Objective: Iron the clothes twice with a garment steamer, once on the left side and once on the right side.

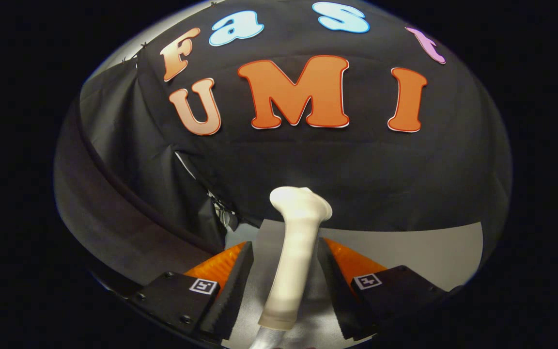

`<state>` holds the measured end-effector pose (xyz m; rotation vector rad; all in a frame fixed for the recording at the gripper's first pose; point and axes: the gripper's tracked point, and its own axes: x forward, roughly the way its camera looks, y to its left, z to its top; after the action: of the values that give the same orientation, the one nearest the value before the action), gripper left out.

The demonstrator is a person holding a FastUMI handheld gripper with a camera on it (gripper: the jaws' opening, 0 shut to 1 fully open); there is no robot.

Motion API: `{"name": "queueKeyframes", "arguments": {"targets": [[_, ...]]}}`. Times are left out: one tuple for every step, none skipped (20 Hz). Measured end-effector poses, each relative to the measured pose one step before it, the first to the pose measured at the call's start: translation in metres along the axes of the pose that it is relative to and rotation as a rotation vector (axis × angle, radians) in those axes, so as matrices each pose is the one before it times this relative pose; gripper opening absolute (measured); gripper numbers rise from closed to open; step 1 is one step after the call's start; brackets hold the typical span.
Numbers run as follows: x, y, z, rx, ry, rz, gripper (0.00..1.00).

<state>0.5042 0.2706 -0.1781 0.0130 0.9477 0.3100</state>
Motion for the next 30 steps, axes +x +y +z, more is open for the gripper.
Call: {"name": "queueKeyframes", "arguments": {"targets": [[0.00483,-0.00068,-0.00655,-0.00373,0.01655,0.00122,0.87],[0.00428,-0.00101,-0.00753,-0.00087,0.02237,0.00212,0.86],[0.00448,-0.00292,-0.0061,0.0026,0.0117,-0.00551,0.86],[0.00467,-0.00058,-0.00258,0.00972,-0.0011,0.00327,0.85],[0.00635,-0.00352,-0.00672,0.01035,0.0151,-0.00249,0.82],[0.00564,-0.00425,-0.00855,0.01561,0.02213,0.00312,0.79],[0.0052,0.00299,-0.00519,0.02162,0.01852,0.01581,0.75],[0.00023,0.00129,0.00896,0.00582,-0.04088,0.00748,0.72],[-0.00132,-0.00164,-0.00581,-0.00781,0.02533,-0.01008,0.68],[-0.00439,-0.00137,0.00069,-0.01181,-0.01201,0.00516,0.64],[-0.00064,-0.00145,-0.00322,-0.00929,0.00573,0.00172,0.61],[-0.00048,0.00423,0.0001,0.00381,-0.0145,0.00764,0.57],[-0.0016,-0.00242,-0.00154,-0.00725,-0.008,-0.01001,0.53],[-0.00427,-0.00154,0.00202,-0.00653,-0.01787,-0.01323,0.49],[-0.00283,-0.00267,0.00016,-0.01261,-0.0213,-0.01653,0.49],[-0.00483,-0.00003,0.00051,-0.00616,-0.02507,-0.01409,0.49],[-0.00597,-0.00055,0.00097,-0.00342,-0.02708,-0.00996,0.49],[-0.0084,-0.00036,0.00321,0.00009,-0.03323,-0.01619,0.49],[-0.00951,-0.00225,0.0038,-0.00593,-0.03578,-0.01844,0.49],[-0.01045,-0.00169,0.00347,-0.0088,-0.03748,-0.01964,0.49],[-0.01052,-0.00057,0.00213,-0.00561,-0.03801,-0.01922,0.49],[-0.01037,-0.00048,0.00154,-0.00585,-0.02934,-0.01778,0.49],[-0.01111,0.00027,-0.00207,0.00024,-0.01711,-0.01748,0.49],[-0.01179,0.00066,0.00083,0.01089,-0.02505,-0.01179,0.49],[-0.00991,0.00311,0.00041,0.01883,-0.02426,-0.0027,0.49],[-0.00882,0.0012,0.00055,0.0074,-0.0309,-0.01456,0.46],[-0.01284,-0.00035,0.00266,0.00171,-0.03204,-0.02195,0.46],[-0.01376,-0.00277,0.00091,0.00097,-0.02893,-0.02309,0.46],[-0.01413,-0.00142,0.00305,0.00681,-0.03358,-0.02106,0.45],[-0.01354,0.00021,0.00573,0.00926,-0.03386,-0.01832,0.46]]}}
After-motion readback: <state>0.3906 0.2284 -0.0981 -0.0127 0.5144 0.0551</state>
